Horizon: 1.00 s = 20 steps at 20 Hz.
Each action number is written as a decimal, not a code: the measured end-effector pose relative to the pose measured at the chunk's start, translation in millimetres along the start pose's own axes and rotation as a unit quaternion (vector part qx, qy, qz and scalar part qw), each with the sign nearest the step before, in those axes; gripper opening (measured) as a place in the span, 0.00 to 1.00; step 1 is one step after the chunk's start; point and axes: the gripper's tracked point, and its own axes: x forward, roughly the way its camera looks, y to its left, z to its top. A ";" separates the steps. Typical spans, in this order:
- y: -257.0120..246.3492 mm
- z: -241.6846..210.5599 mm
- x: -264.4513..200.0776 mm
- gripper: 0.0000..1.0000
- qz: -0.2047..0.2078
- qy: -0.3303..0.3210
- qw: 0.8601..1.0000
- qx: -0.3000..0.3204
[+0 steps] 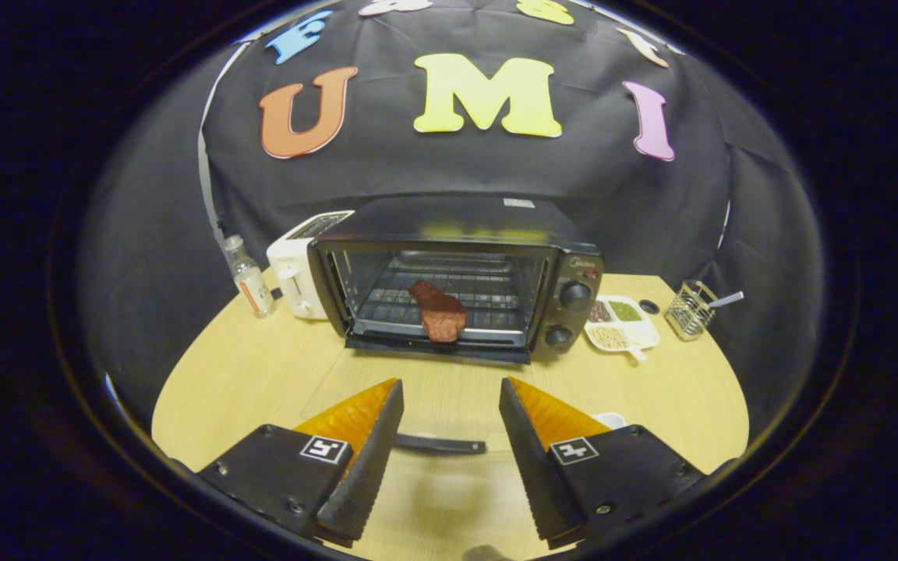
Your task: Open the toaster oven, put the food inside, and close the toaster oven door.
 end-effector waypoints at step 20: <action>15.7 -135.0 45.2 0.97 0.001 0.113 0.993 0.020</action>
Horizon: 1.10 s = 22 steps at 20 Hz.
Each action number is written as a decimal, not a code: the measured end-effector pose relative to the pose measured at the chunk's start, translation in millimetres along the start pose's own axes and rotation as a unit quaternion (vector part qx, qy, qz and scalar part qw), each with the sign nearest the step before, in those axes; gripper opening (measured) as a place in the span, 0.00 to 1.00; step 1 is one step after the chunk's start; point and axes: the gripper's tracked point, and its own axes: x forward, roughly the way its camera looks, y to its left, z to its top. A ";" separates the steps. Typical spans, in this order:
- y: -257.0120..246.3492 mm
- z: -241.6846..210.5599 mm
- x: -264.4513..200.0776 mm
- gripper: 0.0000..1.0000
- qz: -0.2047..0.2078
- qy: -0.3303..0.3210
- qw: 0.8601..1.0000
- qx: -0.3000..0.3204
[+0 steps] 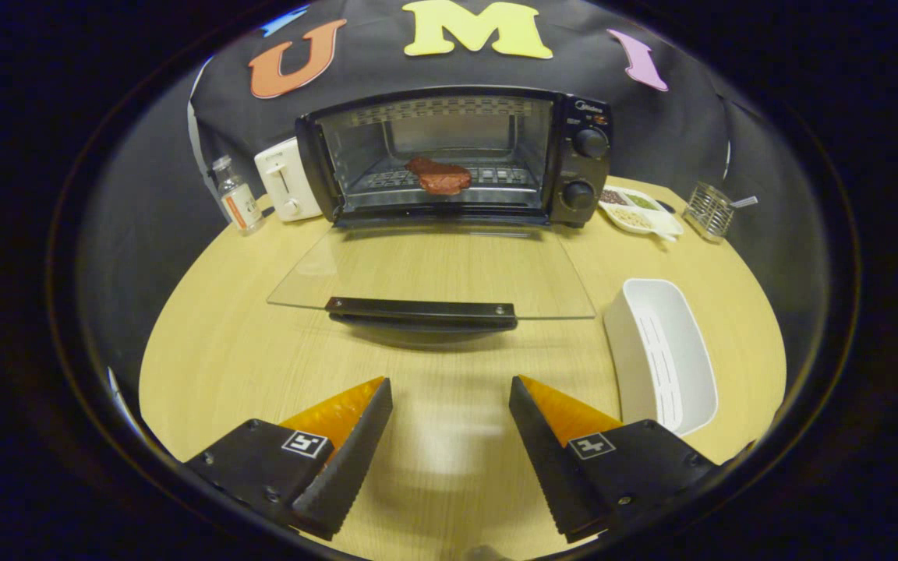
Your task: Open the toaster oven, put the food inside, and close the toaster oven door.
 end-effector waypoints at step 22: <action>7.9 120.9 -7.9 0.97 -0.013 -0.034 0.999 -0.021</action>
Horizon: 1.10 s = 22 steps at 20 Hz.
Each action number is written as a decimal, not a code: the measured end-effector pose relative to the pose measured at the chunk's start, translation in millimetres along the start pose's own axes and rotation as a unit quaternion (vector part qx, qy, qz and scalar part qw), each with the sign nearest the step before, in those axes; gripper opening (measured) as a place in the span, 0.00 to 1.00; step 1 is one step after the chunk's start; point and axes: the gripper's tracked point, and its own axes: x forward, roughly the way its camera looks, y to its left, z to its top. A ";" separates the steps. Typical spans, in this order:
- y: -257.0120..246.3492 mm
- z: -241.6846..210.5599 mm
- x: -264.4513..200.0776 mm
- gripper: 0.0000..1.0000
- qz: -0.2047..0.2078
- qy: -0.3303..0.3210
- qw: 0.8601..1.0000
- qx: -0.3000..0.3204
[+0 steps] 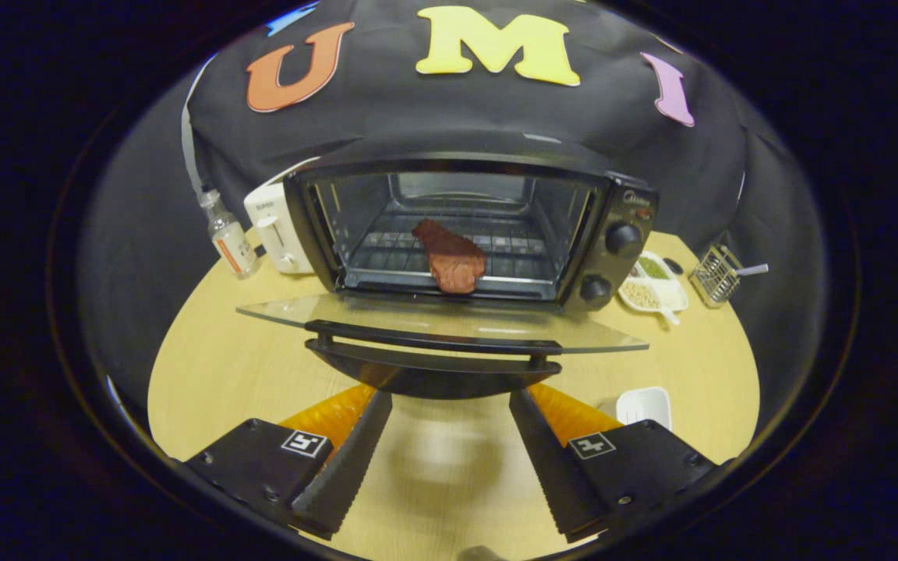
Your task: Open the toaster oven, put the food inside, and close the toaster oven door.
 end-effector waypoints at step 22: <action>-99.2 29.0 -119.8 0.97 -0.031 -0.087 0.996 -0.015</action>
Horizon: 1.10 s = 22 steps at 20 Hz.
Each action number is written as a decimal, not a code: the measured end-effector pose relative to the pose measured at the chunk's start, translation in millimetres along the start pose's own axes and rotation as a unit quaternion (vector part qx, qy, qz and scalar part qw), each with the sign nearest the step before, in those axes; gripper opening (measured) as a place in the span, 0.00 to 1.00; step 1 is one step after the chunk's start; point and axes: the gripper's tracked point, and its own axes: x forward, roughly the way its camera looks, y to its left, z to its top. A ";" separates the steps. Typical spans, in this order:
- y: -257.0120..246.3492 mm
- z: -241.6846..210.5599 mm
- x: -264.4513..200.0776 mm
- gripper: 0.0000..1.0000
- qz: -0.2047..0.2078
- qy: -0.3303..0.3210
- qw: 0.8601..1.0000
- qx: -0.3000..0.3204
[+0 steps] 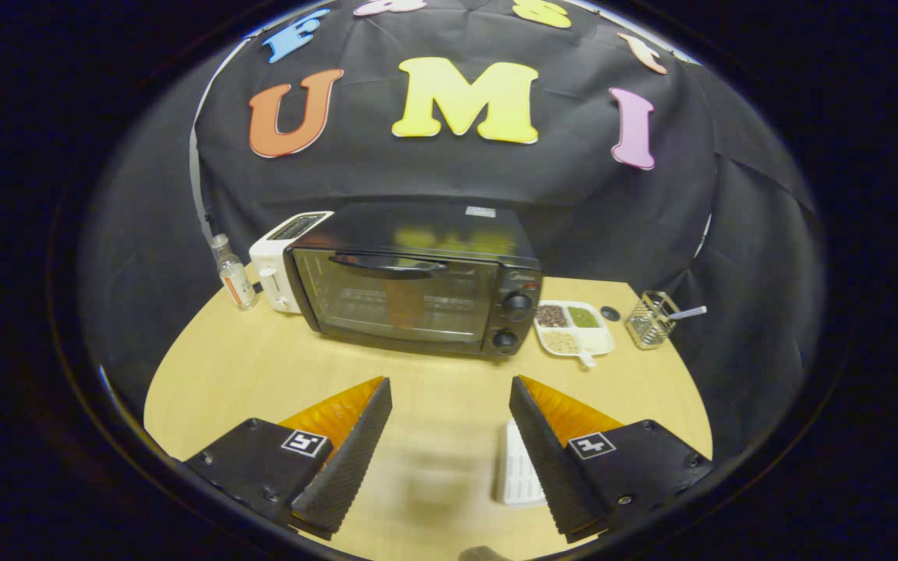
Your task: Open the toaster oven, put the food inside, and close the toaster oven door.
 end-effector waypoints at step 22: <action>-191.7 81.2 -240.9 0.99 0.038 -0.260 0.964 0.032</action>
